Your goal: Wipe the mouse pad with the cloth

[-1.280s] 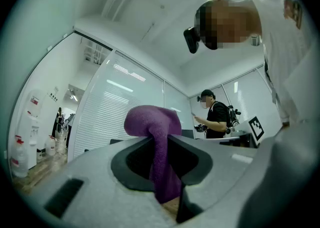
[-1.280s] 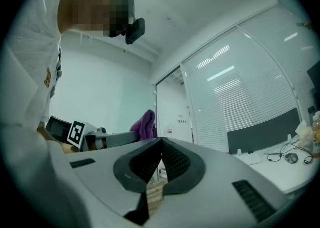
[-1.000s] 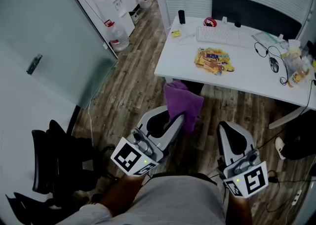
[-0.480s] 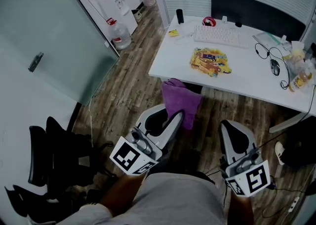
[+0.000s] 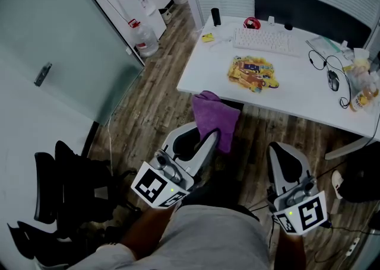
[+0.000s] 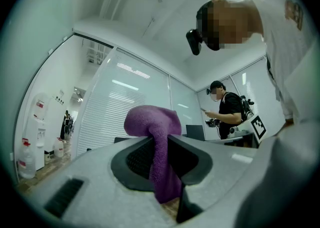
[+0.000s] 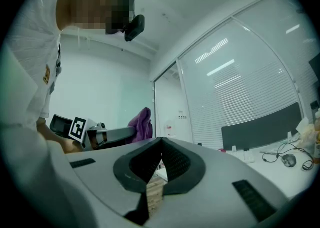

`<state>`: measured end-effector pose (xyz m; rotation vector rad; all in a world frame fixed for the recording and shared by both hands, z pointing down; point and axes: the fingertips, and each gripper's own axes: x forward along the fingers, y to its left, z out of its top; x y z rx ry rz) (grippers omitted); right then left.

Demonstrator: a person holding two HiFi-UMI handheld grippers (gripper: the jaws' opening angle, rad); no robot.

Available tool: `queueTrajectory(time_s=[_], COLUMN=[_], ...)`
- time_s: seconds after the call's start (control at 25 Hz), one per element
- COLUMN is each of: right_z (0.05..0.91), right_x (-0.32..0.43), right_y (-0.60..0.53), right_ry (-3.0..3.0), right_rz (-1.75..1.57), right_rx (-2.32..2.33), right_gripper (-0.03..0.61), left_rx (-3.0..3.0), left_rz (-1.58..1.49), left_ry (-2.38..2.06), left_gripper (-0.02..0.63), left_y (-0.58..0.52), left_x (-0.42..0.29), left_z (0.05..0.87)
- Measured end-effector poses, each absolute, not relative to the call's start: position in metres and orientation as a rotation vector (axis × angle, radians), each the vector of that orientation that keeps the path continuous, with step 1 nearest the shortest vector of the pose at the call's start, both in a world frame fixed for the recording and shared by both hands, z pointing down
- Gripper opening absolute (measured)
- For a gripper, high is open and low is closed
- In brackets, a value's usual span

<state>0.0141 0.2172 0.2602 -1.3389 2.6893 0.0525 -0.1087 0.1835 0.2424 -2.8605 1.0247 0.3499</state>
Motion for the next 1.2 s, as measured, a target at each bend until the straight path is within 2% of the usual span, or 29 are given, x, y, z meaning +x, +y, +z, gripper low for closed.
queueTrajectory(time_s=[0.4, 1.2], right_z=[0.265, 0.289], right_x=[0.030, 0.040], right_y=[0.166, -0.037], right_ry=[2.682, 2.641], right_rz=[0.059, -0.062], right_rx=[-1.418, -1.630], right_gripper=[0.011, 0.011], left_rx=[-2.876, -2.994], left_rz=[0.375, 0.325], left_ry=[0.979, 0.816], left_gripper=[0.078, 0.078], left_y=[0.127, -0.085], left_x=[-0.098, -0.083], left_z=[0.248, 0.266])
